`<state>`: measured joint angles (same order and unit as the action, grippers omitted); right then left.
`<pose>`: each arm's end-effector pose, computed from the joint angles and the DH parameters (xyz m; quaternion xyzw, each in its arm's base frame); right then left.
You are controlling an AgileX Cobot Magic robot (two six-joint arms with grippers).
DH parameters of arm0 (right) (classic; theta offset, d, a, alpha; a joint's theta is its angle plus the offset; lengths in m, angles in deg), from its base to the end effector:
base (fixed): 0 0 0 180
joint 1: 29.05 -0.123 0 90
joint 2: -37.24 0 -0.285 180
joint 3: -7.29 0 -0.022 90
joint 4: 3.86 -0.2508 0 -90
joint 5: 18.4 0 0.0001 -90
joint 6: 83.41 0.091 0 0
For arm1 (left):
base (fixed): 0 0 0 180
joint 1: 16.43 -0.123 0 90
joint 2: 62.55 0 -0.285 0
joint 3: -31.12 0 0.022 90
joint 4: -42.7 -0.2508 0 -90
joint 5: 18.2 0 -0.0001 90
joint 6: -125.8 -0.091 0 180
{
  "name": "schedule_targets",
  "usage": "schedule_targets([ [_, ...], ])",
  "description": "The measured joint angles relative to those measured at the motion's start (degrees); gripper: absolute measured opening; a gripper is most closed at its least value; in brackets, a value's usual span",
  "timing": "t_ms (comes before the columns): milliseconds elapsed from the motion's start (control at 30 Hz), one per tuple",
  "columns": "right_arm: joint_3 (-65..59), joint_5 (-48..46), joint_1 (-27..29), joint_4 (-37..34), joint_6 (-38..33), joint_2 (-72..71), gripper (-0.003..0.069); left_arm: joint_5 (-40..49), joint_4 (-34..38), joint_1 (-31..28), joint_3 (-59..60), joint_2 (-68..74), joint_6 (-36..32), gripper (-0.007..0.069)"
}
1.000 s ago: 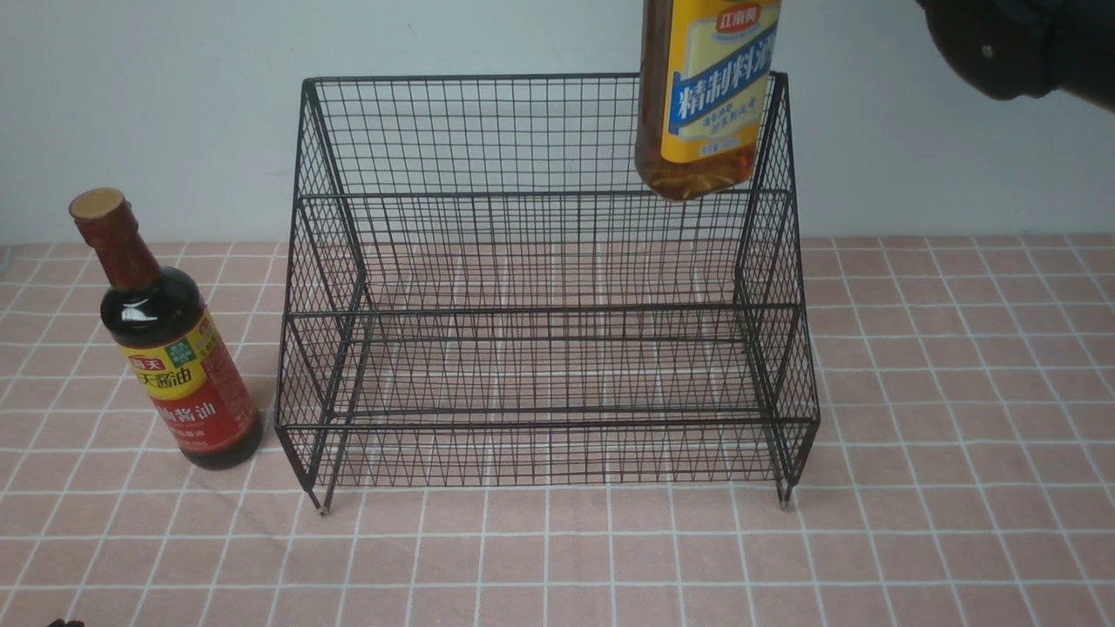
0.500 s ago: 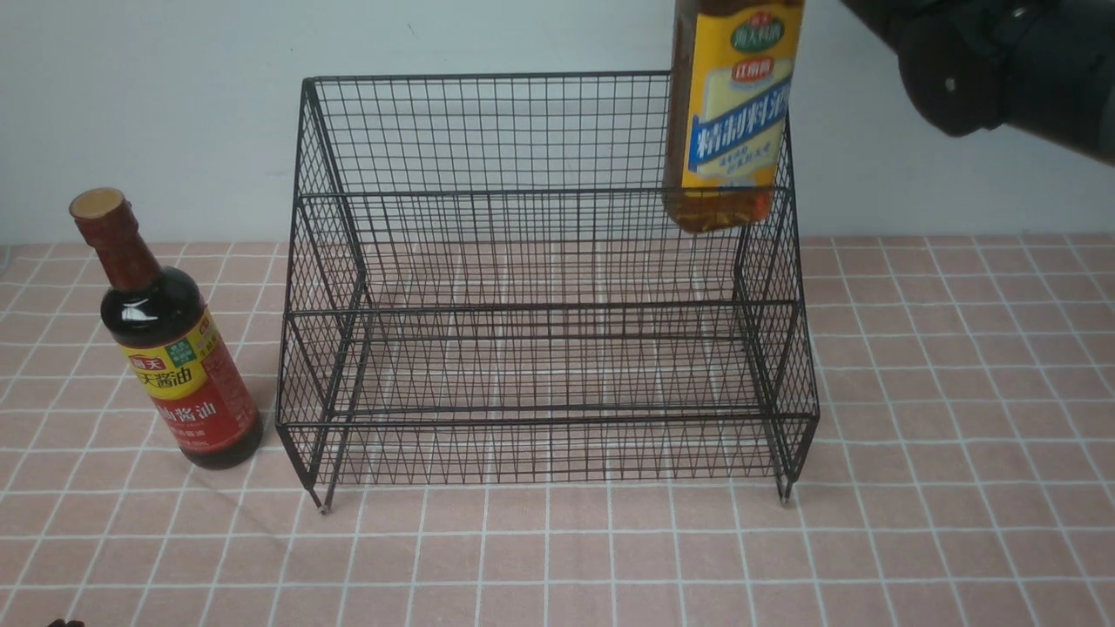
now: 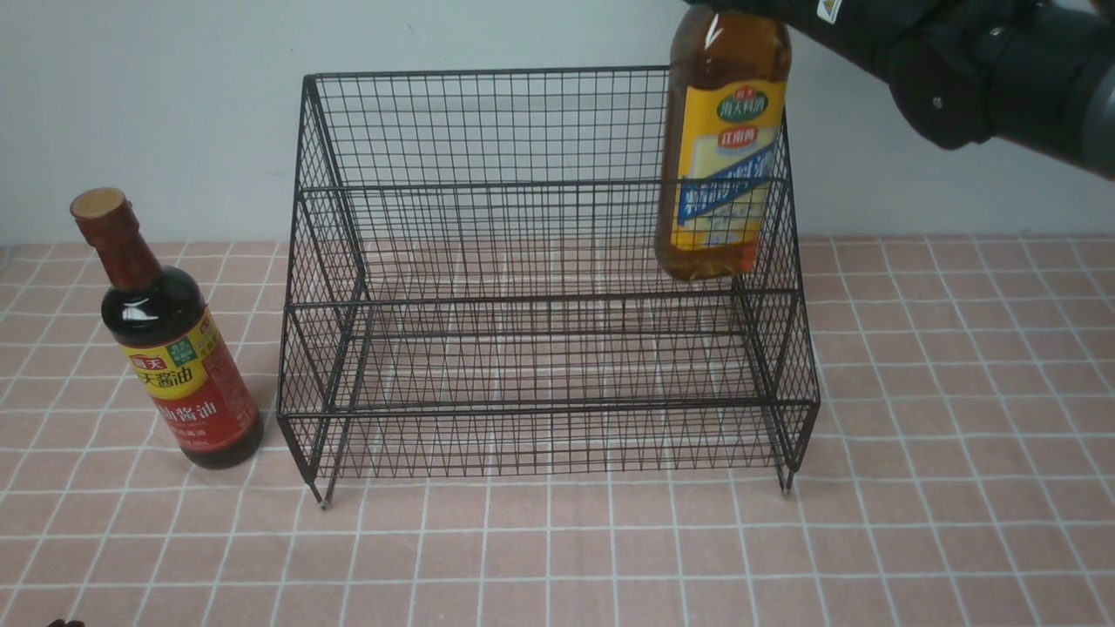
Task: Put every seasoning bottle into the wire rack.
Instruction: Use the right arm to put the condiment bottle back on the shelf, then use the left arm to grab the condiment bottle closest to it
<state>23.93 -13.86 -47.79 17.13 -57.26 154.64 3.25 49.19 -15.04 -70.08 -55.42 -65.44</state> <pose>0.4462 0.1541 0.3404 -0.0972 0.7398 0.1485 0.6490 0.0525 -0.0050 0.1711 0.0585 0.8030 0.0031 0.5931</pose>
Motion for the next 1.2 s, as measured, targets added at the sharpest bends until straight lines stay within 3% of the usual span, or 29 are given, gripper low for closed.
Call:
schedule_targets([
  [233, 0.0, -8.77, -0.36, 2.96, 6.39, 0.0, 0.0309, 0.0, 0.0, 0.0, 0.0, 0.0, 0.0, -0.0007],
  [467, -0.13, -11.88, -1.29, 4.69, 6.83, 0.0, 0.0314, 0.0, 0.0, 0.0, 0.0, 0.0, 0.0, -0.0007],
  [733, 0.74, -8.32, -2.57, 4.69, 7.52, -1.13, 0.0436, 0.0, 0.0, 0.0, 0.0, 0.0, 0.0, -0.0007],
  [900, 0.74, -10.78, -3.07, 4.88, 6.8, -3.64, 0.0449, 0.0, 0.0, 0.0, 0.0, 0.0, 0.0, -0.0007],
  [1100, 0.74, -18.43, -3.07, 5.96, 5.77, -10.94, 0.0425, 0.0, 0.0, 0.0, 0.0, 0.0, 0.0, -0.0007],
  [1167, 0.74, -21.83, -3.07, 6.01, 5.16, -13.6, 0.0393, 0.0, 0.0, 0.0, 0.0, 0.0, 0.0, -0.0007],
  [1200, 0.74, -27.46, -3.07, 6.01, 3.38, -17.72, 0.0328, 0.0, 0.0, 0.0, 0.0, 0.0, 0.0, -0.0007],
])
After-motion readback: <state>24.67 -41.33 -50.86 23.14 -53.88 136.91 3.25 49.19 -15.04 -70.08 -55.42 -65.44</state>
